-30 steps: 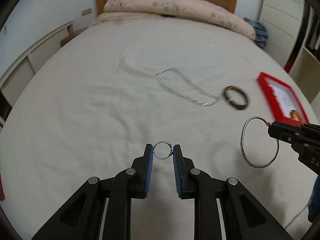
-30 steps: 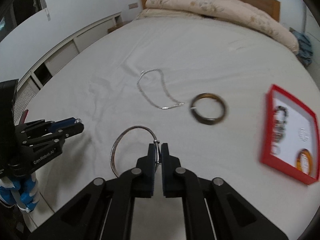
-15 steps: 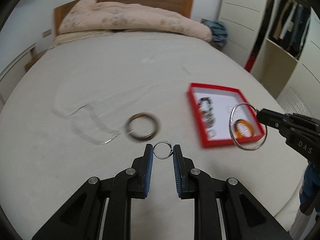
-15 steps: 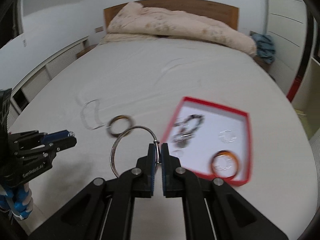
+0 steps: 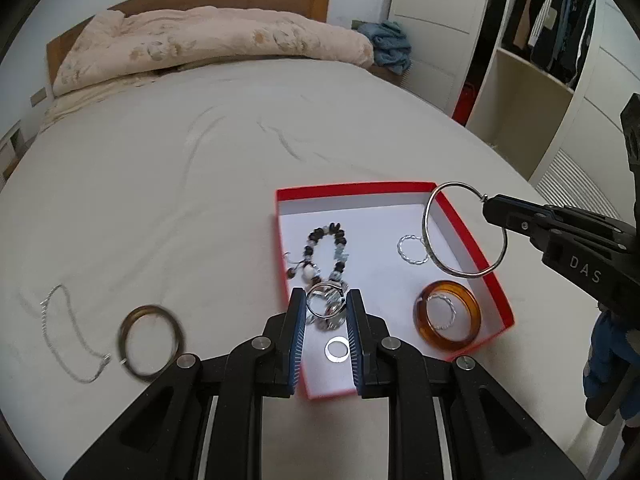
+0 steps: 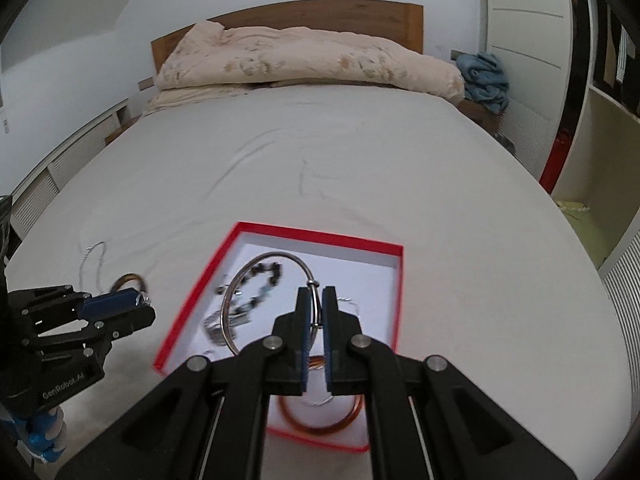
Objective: Organize jewelry
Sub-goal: 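Carry the ring and silver bangle into the red box with both tools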
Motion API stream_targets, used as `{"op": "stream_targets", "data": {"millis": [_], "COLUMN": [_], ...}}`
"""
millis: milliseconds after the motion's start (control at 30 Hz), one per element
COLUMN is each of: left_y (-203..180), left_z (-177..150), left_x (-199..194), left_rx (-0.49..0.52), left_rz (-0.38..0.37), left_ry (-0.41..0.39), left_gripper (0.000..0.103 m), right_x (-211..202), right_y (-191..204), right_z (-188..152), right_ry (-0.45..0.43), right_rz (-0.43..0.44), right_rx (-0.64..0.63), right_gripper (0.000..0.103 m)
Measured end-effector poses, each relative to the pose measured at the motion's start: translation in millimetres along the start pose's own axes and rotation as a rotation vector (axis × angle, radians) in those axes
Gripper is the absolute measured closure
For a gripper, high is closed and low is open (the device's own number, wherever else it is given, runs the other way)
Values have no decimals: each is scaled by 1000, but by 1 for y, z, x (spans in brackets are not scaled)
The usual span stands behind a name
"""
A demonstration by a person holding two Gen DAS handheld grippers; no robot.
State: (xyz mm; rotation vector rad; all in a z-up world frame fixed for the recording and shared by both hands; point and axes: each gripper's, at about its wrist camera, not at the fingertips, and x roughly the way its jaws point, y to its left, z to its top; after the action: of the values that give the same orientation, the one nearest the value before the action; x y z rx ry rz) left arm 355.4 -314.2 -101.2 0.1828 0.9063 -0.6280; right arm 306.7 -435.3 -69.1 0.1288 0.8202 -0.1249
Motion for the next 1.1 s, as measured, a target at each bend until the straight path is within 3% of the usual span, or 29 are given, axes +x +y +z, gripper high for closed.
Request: {"op": "stream_targets", "data": {"millis": [400,1100], "left_y": [-19,-17], "left_z": [-6,-13], "left_x": [53,79], "left_rx": [64,70], "left_rz": [17,34], "left_ry": [44,68], "left_gripper": [83,83], "right_x": [56,78], "right_y": [-35,-31], "right_z": [-24,-36], "right_ry": [57,103], "right_rz": [-18,-13], "right_rx": [33,19], "right_gripper": [98,99]}}
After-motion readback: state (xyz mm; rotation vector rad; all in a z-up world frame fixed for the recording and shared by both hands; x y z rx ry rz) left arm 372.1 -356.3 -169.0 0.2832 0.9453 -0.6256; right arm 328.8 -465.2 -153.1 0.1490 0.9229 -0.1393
